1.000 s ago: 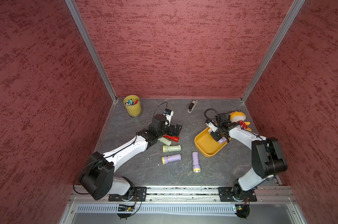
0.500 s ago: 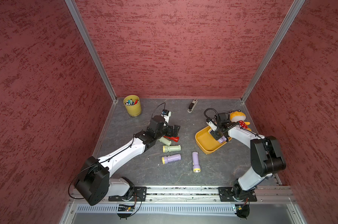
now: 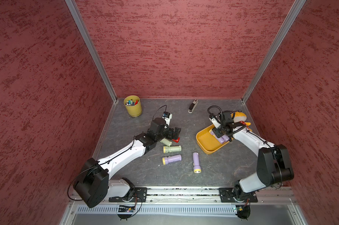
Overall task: Put the flashlights into the storage boxes
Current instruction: Place the flashlight at the storage box, then pick up the flashlight from the center of the board.
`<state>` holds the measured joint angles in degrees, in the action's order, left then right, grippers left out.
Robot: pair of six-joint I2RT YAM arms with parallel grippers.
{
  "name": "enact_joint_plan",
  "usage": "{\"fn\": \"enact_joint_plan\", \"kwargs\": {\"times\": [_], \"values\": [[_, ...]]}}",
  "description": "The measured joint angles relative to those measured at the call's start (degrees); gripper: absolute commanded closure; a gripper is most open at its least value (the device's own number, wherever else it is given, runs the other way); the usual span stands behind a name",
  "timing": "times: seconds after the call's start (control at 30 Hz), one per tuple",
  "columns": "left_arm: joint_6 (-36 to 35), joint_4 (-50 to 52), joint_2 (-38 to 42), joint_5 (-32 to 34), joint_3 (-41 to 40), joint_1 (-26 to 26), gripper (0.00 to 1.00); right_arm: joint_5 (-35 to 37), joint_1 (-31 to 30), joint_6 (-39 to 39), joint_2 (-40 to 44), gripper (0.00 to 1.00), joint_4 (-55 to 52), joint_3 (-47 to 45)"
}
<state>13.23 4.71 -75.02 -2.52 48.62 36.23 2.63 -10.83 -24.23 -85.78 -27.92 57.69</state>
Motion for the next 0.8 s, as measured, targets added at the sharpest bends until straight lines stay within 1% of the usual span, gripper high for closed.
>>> {"fn": "enact_joint_plan", "kwargs": {"times": [0.2, 0.3, 0.5, 0.8], "values": [[-0.2, 0.0, 0.3, -1.3, -0.4, 0.1, 0.01, -6.2, -1.0, 5.0, 7.9, 0.44, -1.6, 0.0], [-0.1, 0.7, 1.3, -1.9, -1.4, 0.1, 0.01, -8.0, -3.1, 6.0, 10.4, 0.44, -2.1, 0.0], [2.6, 2.6, 6.0, -1.9, -5.4, -0.3, 0.01, -9.6, -11.6, 5.9, 11.4, 0.44, -2.4, 0.0], [9.4, 10.1, 15.0, -0.9, -9.6, -0.6, 0.0, -9.2, -25.4, 4.2, 5.8, 0.44, -2.4, 1.6]]}}
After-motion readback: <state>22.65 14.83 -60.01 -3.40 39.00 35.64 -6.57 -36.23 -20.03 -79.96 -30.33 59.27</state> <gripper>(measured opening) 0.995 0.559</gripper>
